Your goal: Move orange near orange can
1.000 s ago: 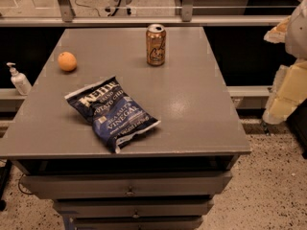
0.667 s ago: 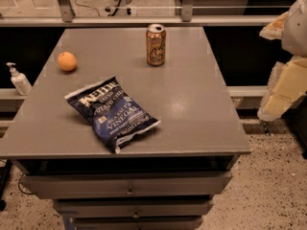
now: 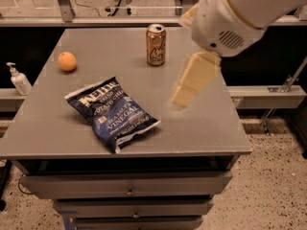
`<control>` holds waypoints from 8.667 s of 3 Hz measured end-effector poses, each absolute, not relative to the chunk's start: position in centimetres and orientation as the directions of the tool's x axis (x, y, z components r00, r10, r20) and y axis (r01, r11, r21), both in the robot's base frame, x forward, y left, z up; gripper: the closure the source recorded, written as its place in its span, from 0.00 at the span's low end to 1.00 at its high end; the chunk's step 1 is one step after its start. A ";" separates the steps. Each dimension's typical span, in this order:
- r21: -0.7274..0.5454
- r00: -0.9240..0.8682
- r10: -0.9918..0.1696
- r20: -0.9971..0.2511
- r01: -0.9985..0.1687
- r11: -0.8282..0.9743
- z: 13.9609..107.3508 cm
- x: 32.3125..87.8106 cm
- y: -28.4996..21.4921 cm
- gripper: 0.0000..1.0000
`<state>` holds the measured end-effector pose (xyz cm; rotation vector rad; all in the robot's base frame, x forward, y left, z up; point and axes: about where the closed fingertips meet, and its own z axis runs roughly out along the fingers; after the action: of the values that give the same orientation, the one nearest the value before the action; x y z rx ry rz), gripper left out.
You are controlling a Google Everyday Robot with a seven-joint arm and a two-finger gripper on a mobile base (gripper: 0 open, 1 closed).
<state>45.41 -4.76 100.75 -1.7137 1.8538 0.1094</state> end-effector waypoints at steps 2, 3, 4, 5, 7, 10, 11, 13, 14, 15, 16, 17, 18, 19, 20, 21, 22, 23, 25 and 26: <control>-0.387 0.137 -0.789 -0.599 -0.912 0.135 101.9 46.5 5.5 0.00; -0.383 0.136 -0.797 -0.589 -0.915 0.127 102.0 46.0 5.1 0.00; -0.400 0.134 -0.786 -0.603 -0.904 0.152 102.6 46.1 5.2 0.00; -0.391 0.141 -0.760 -0.634 -0.907 0.158 99.5 48.5 8.4 0.00; -0.389 0.151 -0.680 -0.717 -0.897 0.211 94.0 57.9 17.0 0.00; -0.286 0.027 -0.645 -0.764 -0.910 0.300 88.0 65.9 26.1 0.00; -0.241 -0.024 -0.610 -0.792 -0.906 0.349 86.9 68.0 27.3 0.00; -0.151 -0.101 -0.498 -0.861 -0.885 0.441 85.5 70.8 27.5 0.17; -0.129 -0.110 -0.455 -0.884 -0.877 0.463 85.7 71.1 27.3 0.41; -0.126 -0.098 -0.433 -0.896 -0.879 0.461 86.4 70.5 27.2 0.64; -0.139 -0.066 -0.410 -0.910 -0.882 0.451 87.9 69.0 26.6 0.87; -0.165 -0.020 -0.372 -0.928 -0.873 0.459 90.6 66.5 24.0 1.00; -0.186 0.019 -0.343 -0.939 -0.867 0.462 93.0 63.1 20.6 1.00; -0.195 0.017 -0.335 -0.942 -0.840 0.506 93.9 63.4 16.9 1.00; -0.194 0.015 -0.336 -0.942 -0.839 0.508 93.8 63.5 16.8 1.00; -0.186 -0.020 -0.338 -0.941 -0.805 0.563 93.9 63.9 13.2 1.00; -0.188 -0.061 -0.337 -0.940 -0.732 0.655 95.2 64.0 6.2 1.00; -0.191 -0.095 -0.335 -0.937 -0.665 0.723 95.9 63.7 0.9 1.00; -0.172 -0.171 -0.326 -0.930 -0.581 0.795 92.6 65.1 -6.0 1.00; -0.150 -0.183 -0.313 -0.932 -0.591 0.793 90.2 67.1 -6.8 1.00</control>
Offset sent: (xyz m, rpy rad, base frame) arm 0.0045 0.0799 -0.0040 0.1053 -0.0177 0.0824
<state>67.11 -6.76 90.17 -0.6999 1.7857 0.2891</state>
